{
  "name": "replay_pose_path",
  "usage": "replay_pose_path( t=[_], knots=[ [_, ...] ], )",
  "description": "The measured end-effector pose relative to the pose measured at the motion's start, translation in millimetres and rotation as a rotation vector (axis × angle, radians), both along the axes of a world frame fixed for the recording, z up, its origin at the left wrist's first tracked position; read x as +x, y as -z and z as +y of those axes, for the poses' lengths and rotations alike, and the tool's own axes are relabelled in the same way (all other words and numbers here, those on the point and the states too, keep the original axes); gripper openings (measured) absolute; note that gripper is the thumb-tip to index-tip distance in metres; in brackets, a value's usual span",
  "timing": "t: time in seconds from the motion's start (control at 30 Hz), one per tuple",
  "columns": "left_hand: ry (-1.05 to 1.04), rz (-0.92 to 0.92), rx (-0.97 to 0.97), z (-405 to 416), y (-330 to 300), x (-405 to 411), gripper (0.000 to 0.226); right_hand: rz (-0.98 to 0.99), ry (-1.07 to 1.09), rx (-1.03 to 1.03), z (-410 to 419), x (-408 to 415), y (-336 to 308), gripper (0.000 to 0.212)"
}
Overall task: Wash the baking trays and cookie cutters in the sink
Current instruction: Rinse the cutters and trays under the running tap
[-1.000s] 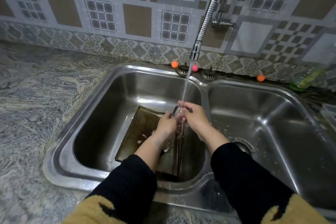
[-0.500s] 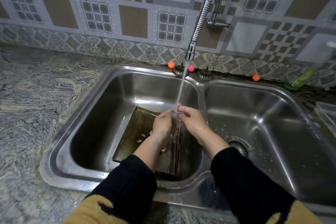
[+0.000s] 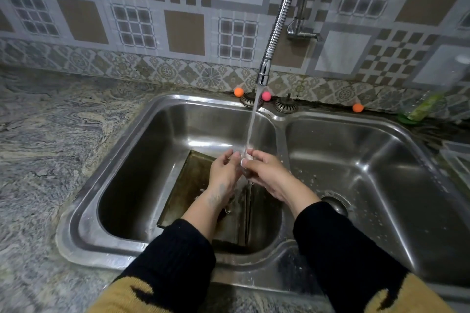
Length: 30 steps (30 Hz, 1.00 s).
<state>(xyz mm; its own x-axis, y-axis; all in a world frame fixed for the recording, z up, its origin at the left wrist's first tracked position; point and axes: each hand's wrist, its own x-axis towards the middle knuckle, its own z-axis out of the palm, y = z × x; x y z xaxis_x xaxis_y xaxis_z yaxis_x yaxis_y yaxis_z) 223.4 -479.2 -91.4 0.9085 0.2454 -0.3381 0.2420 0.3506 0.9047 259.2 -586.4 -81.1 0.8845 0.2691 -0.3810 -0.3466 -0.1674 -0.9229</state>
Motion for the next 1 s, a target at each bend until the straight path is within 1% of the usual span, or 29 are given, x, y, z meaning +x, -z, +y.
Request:
replay_pose_path(
  t=[0.07,0.13,0.2,0.23,0.3,0.33,0.4,0.43,0.53,0.57,0.6,0.67,0.73,0.8,0.83,0.9,0.93,1.0],
  knots=[
    [0.041,0.003,0.01,1.0,0.2,-1.4,0.041,-0.025,-0.076,-0.087,-0.8,1.3,-2.2,0.049],
    [0.05,0.003,0.001,0.9,0.1,-2.1,0.039,-0.123,-0.15,-0.218,-1.8,1.8,-8.1,0.052],
    [0.03,0.003,-0.007,0.4,1.0,-1.1,0.037,-0.349,-0.217,-0.473,-2.5,2.5,-14.5,0.061],
    [0.004,0.002,0.002,0.3,2.0,-0.2,0.037,-0.475,-0.24,-0.568,-1.8,2.3,-15.8,0.062],
    [-0.074,0.006,0.044,1.0,1.1,1.6,0.033,-0.666,-0.279,-0.614,0.6,-1.0,-15.7,0.053],
    [-0.11,0.009,0.079,1.2,-0.5,1.5,0.03,-0.711,-0.289,-0.605,0.4,-1.9,-14.0,0.048],
    [-0.148,-0.006,0.119,-0.4,-3.0,2.1,0.023,-0.747,-0.304,-0.619,-4.7,0.0,-12.1,0.045],
    [-0.145,-0.015,0.131,-3.0,-4.5,2.7,0.02,-0.767,-0.315,-0.659,-10.6,2.6,-12.8,0.045],
    [-0.078,-0.045,0.19,-19.7,-6.3,9.0,0.018,-0.857,-0.292,-0.791,-40.9,17.9,-21.6,0.049],
    [-0.031,-0.065,0.281,-28.1,-5.2,13.4,0.019,-0.854,-0.26,-0.821,-55.1,23.8,-24.4,0.051],
    [0.04,-0.094,0.438,-37.6,-5.4,17.6,0.022,-0.825,-0.217,-0.841,-70.7,28.9,-26.4,0.052],
    [0.247,-0.136,0.803,-60.4,-4.7,24.8,0.032,-0.721,-0.113,-0.862,-104.8,37.6,-24.4,0.054],
    [0.452,-0.135,1.08,-83.5,0.2,32.7,0.049,-0.564,-0.031,-0.881,-139.0,43.1,-11.9,0.056],
    [0.604,-0.06,1.321,-100.1,5.9,36.5,0.064,-0.372,0.018,-0.888,-171.2,47.4,12.6,0.055],
    [0.643,-0.022,1.418,-104.7,10.3,38.0,0.067,-0.284,0.029,-0.895,-186.8,49.8,28.5,0.055],
    [0.635,0.001,1.554,-109.5,16.5,36.5,0.068,-0.168,0.057,-0.922,-212.9,54.9,59.5,0.056],
    [0.613,-0.004,1.597,-110.5,18.1,34.1,0.068,-0.122,0.076,-0.916,-224.2,59.4,73.3,0.055],
    [0.591,-0.01,1.631,-112.0,21.6,33.4,0.069,-0.074,0.13,-0.882,-242.8,73.9,96.2,0.045]
  ],
)
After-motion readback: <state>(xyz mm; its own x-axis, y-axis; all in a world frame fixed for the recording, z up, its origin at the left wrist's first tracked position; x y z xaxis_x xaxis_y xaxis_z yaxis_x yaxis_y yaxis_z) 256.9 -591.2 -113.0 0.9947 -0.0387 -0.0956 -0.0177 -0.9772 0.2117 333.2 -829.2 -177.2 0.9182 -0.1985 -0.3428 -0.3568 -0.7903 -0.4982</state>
